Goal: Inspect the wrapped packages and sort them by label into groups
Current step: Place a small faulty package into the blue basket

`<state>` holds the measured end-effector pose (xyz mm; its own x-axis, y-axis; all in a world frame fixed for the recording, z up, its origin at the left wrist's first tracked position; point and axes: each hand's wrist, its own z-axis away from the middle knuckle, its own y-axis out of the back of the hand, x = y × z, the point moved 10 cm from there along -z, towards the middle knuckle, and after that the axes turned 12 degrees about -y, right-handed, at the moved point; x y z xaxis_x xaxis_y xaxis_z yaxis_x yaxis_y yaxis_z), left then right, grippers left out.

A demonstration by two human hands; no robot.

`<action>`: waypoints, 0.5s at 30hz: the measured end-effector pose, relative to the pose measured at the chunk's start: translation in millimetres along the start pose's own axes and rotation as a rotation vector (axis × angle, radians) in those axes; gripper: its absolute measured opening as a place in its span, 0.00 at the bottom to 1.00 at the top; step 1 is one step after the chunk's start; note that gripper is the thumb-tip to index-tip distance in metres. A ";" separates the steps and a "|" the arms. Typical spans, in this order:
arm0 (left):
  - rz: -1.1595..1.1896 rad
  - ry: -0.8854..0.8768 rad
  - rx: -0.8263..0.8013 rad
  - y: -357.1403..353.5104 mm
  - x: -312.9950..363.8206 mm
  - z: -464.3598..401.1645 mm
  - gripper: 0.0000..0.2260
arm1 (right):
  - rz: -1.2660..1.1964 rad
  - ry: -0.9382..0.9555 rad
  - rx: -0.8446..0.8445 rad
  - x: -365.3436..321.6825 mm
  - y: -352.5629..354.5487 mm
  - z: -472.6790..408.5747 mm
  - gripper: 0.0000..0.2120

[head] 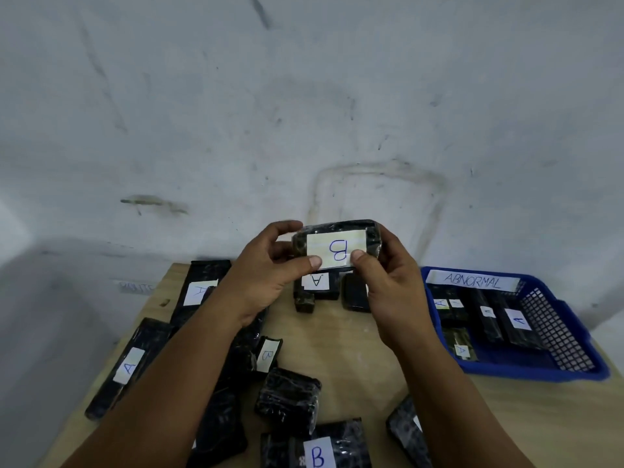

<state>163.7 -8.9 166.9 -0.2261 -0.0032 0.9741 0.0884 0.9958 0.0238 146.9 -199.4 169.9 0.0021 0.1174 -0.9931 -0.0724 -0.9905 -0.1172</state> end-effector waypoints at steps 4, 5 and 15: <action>-0.053 -0.049 0.052 6.2 4.6 3.0 0.16 | 0.012 -0.045 -0.027 -1.6 -3.6 5.2 0.14; -0.053 -0.057 0.052 7.2 6.1 3.1 0.17 | 0.030 -0.048 -0.033 -1.8 -4.7 6.4 0.12; 0.004 -0.119 0.021 -4.2 20.6 4.1 0.08 | 0.068 -0.004 -0.028 -9.9 -3.2 11.5 0.10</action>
<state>154.7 -12.8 185.9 -0.3394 0.0108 0.9406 0.0697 0.9975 0.0138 135.6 -196.6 180.2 -0.0055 0.0501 -0.9987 -0.0444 -0.9978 -0.0498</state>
